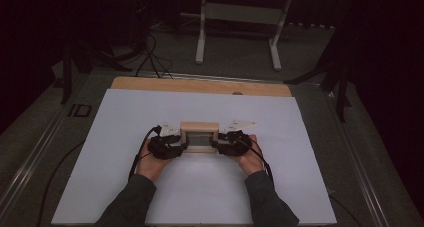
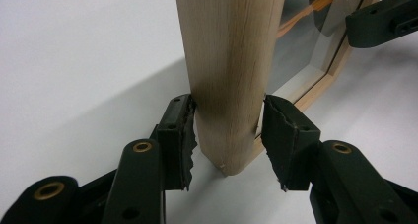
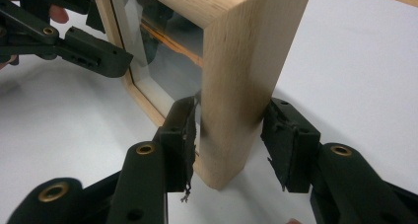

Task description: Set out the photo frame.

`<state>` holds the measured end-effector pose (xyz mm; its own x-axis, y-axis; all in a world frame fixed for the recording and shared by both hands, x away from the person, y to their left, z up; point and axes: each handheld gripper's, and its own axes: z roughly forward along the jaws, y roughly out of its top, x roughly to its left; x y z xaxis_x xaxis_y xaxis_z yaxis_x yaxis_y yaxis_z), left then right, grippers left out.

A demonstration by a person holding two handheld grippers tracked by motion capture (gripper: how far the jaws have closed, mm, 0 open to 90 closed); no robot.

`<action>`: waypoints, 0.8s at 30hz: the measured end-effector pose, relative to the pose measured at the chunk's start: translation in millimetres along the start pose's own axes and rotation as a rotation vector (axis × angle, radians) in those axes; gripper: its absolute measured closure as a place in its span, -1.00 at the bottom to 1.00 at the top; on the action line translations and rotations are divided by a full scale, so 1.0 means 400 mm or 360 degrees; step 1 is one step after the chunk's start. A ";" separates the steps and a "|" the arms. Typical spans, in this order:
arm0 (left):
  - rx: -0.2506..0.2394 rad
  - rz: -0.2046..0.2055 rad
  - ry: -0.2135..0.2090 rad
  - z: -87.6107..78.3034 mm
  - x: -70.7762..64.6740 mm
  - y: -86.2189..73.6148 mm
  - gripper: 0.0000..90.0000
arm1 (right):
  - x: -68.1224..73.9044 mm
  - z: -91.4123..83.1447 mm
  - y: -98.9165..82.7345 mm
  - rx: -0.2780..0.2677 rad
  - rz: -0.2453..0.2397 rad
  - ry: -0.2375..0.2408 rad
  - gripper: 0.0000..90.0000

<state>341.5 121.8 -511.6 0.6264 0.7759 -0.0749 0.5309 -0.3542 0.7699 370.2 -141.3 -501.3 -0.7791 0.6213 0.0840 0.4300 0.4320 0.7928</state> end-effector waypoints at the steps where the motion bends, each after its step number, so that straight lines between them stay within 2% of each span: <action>1: -0.0004 -0.0005 -0.0002 0.001 0.000 0.000 0.24 | -0.001 0.000 0.000 0.0000 0.0004 -0.0002 0.24; 12: -0.0024 -0.0046 -0.0013 0.012 0.008 0.002 0.22 | -0.008 0.005 -0.003 0.0020 0.0033 -0.0025 0.24; 24: -0.0008 -0.0052 -0.0015 0.010 0.011 0.001 0.20 | -0.008 0.011 -0.005 0.0044 0.0042 -0.0033 0.14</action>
<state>346.8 123.0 -514.1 0.6141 0.7822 -0.1057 0.5483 -0.3264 0.7700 374.1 -141.3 -505.8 -0.7579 0.6459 0.0919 0.4629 0.4331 0.7734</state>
